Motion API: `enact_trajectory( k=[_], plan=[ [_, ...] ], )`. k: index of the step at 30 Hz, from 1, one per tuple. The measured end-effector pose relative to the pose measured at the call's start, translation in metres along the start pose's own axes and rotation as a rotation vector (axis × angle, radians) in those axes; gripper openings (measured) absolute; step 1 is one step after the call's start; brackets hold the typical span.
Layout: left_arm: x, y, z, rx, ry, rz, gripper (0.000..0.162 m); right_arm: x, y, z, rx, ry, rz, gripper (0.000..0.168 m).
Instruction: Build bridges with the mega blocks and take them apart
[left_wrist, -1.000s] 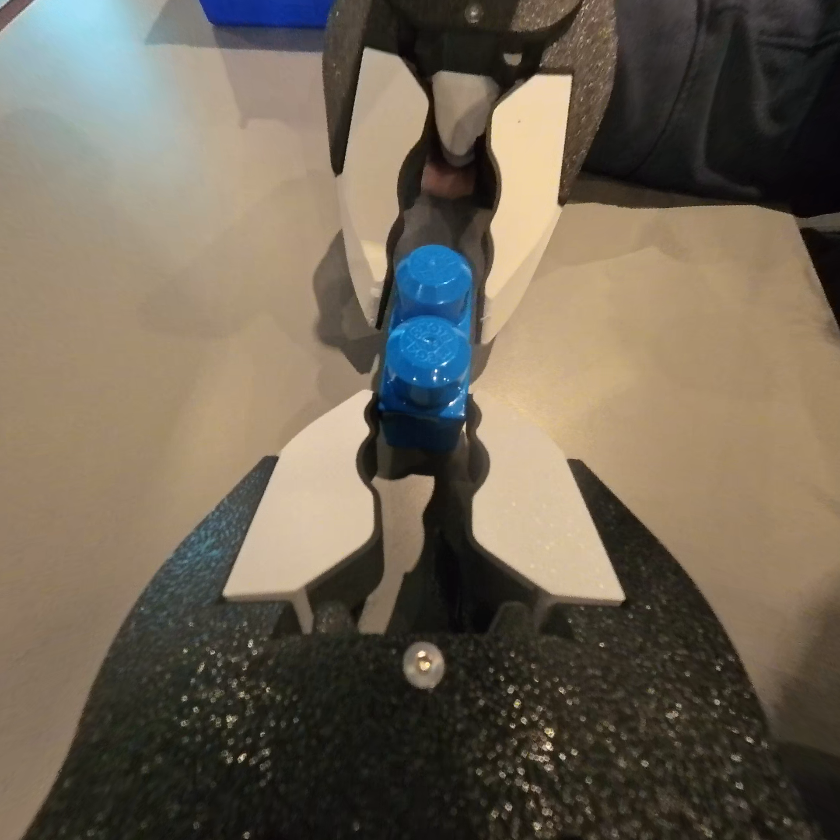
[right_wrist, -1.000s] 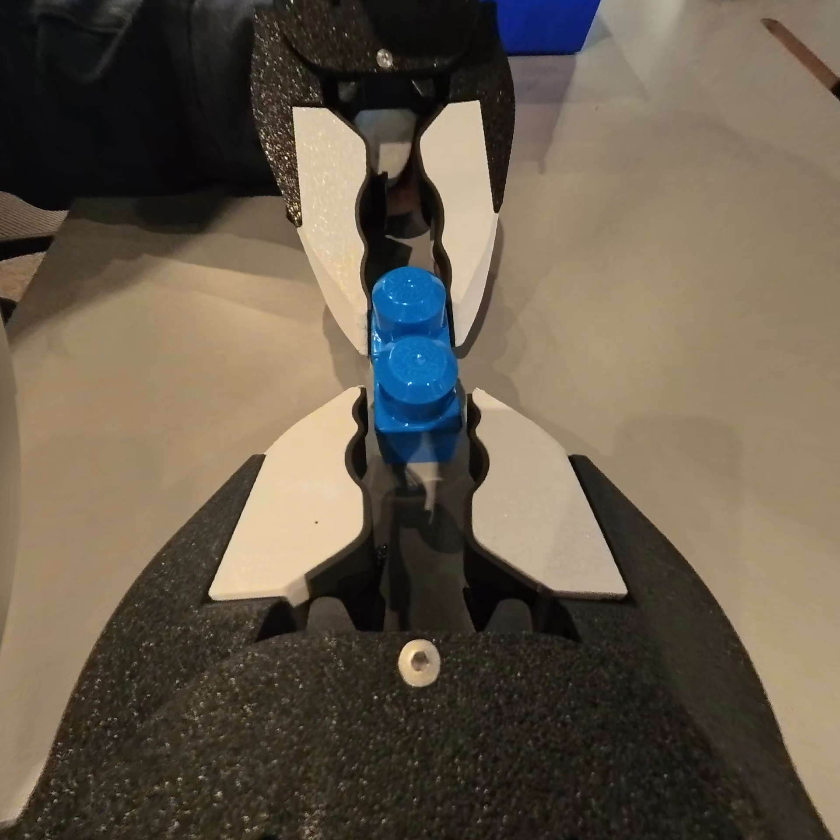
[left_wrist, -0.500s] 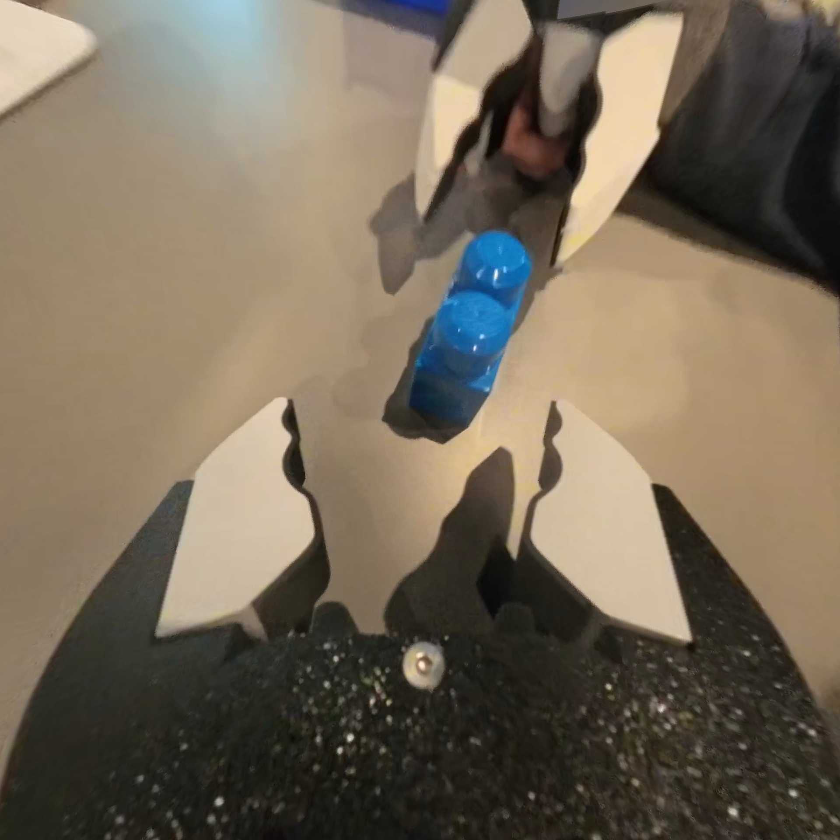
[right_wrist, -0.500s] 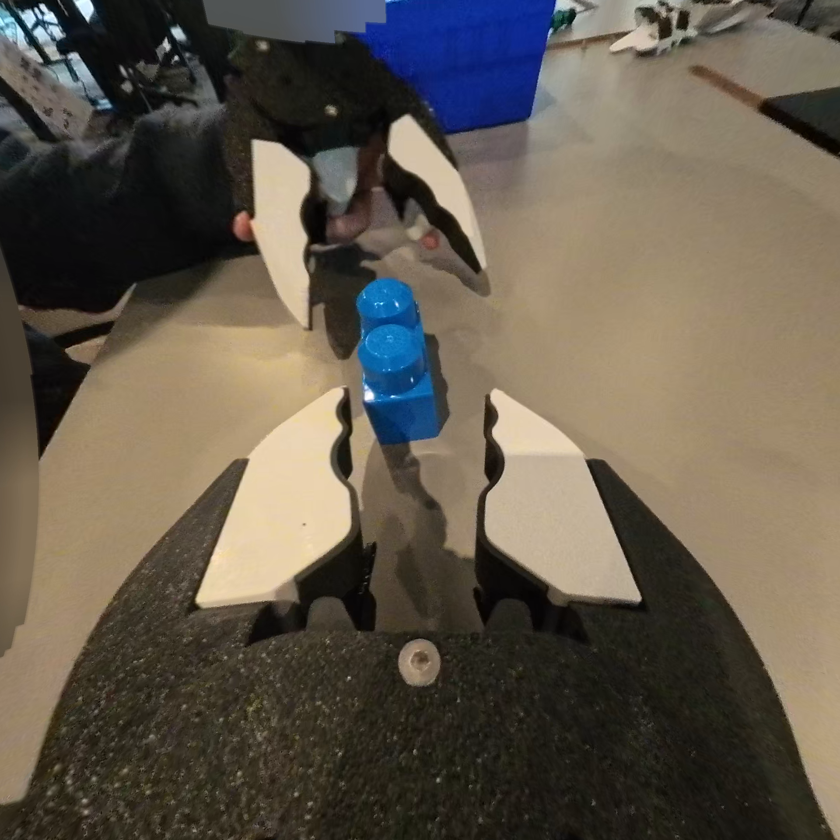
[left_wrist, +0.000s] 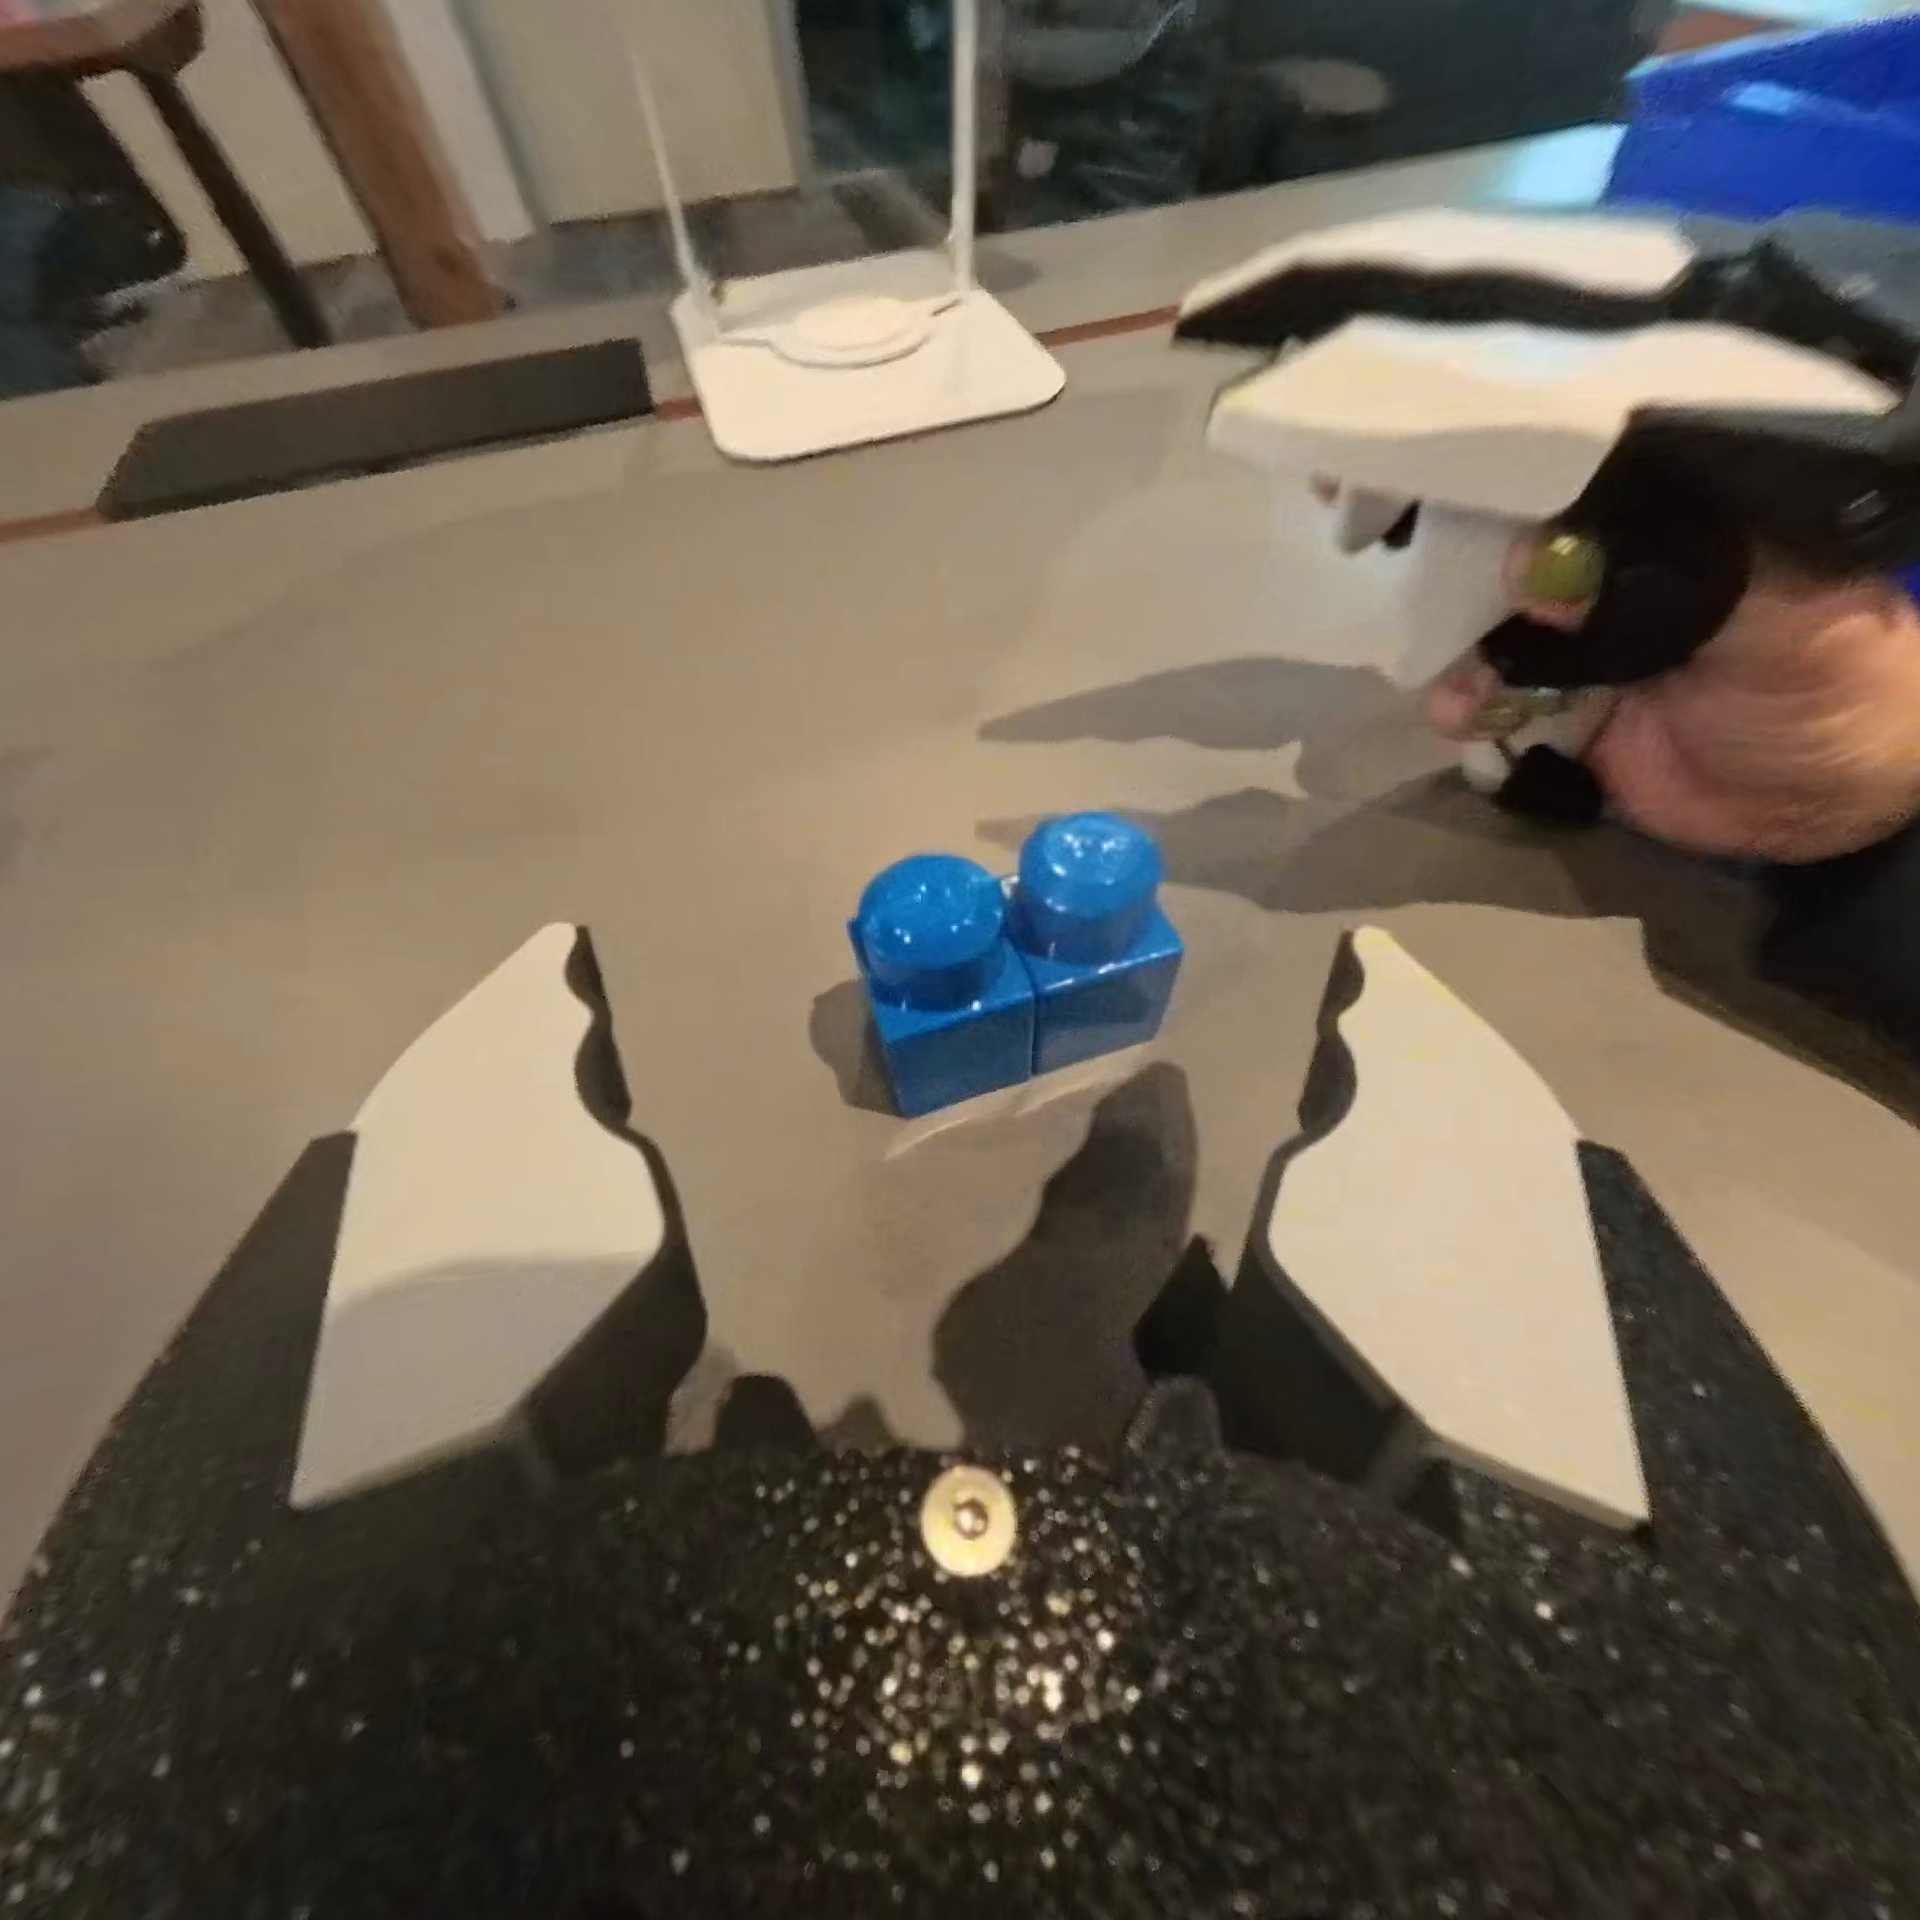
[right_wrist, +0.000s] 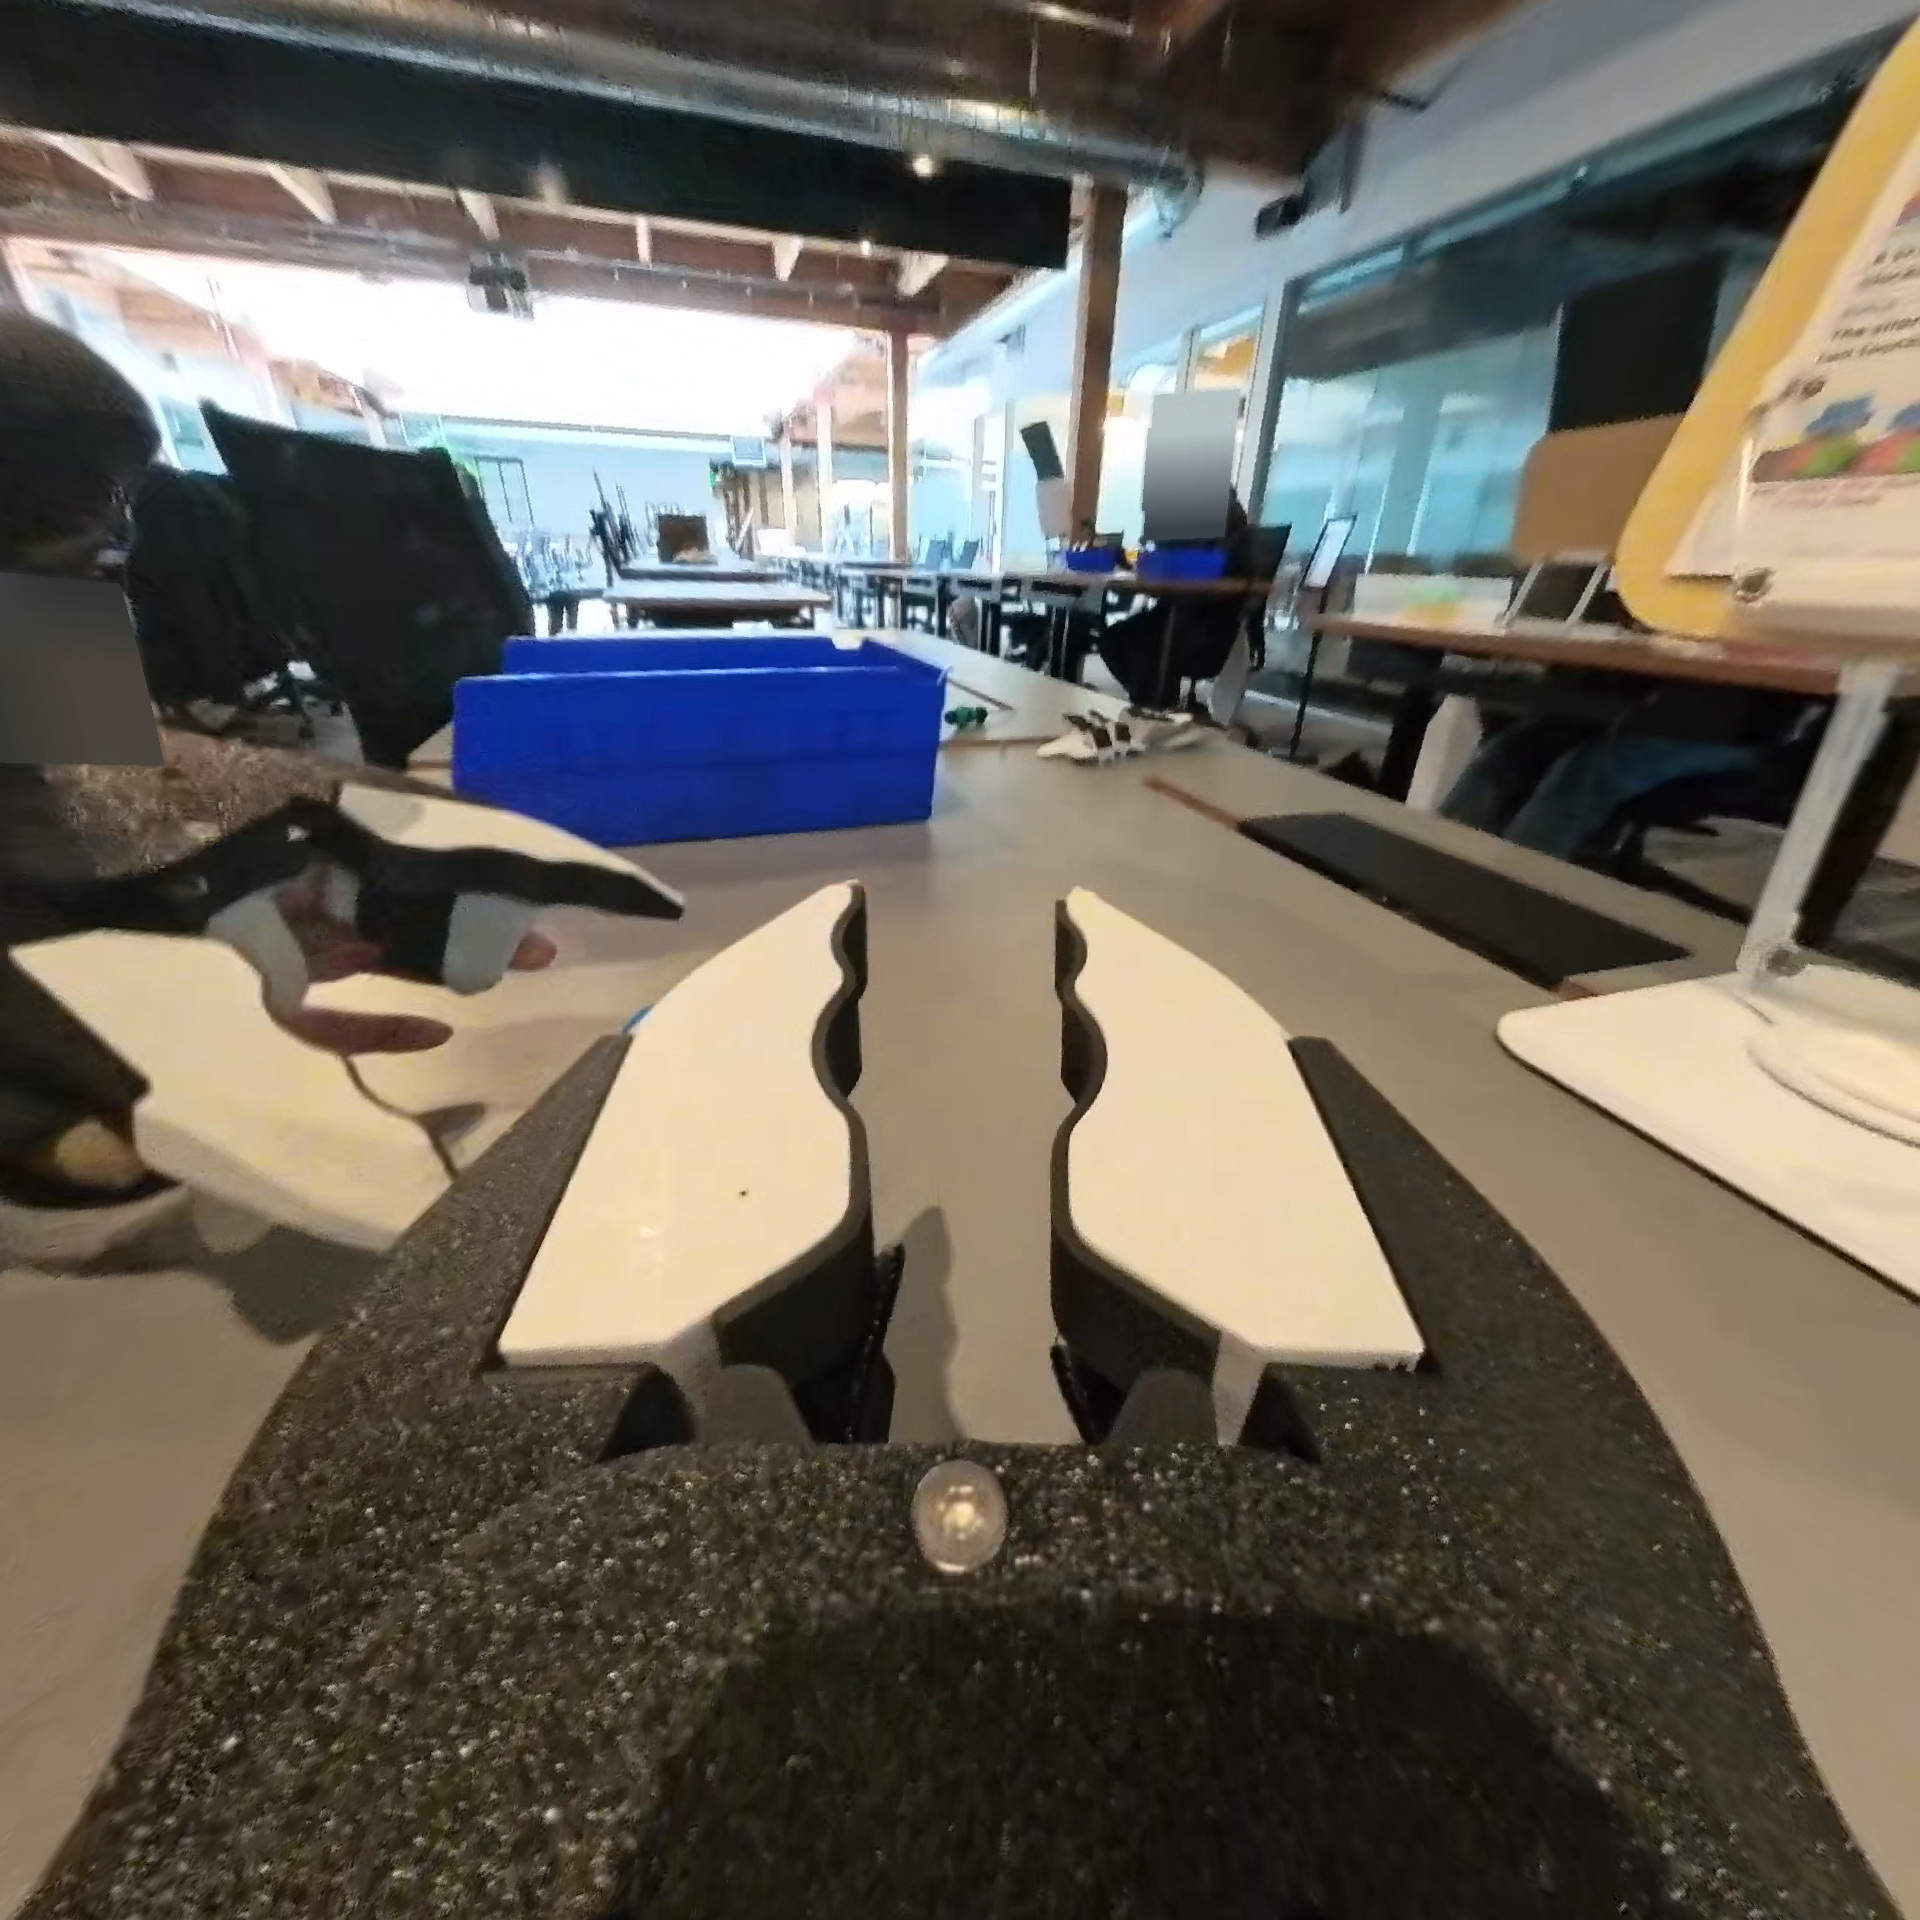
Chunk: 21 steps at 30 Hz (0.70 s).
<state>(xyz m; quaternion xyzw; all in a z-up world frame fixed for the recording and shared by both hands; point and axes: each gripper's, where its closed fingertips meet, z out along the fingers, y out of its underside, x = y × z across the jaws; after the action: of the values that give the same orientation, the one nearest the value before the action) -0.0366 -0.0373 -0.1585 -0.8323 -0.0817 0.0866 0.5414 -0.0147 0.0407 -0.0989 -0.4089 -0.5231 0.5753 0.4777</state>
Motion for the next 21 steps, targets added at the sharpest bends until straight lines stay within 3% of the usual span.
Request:
enact_trajectory(
  k=[6, 13, 21],
  plan=[
    [-0.001, 0.011, 0.012, -0.037, -0.129, -0.128, 0.135, -0.006, -0.005, -0.001, 0.073, -0.027, -0.033, 0.032],
    [-0.003, 0.02, 0.027, -0.148, -0.237, -0.138, 0.139, -0.009, -0.01, -0.001, 0.117, -0.072, 0.036, 0.032],
    [-0.005, 0.031, 0.036, -0.247, -0.273, -0.104, 0.126, -0.006, -0.012, -0.004, 0.137, -0.072, 0.076, 0.03]
  ],
)
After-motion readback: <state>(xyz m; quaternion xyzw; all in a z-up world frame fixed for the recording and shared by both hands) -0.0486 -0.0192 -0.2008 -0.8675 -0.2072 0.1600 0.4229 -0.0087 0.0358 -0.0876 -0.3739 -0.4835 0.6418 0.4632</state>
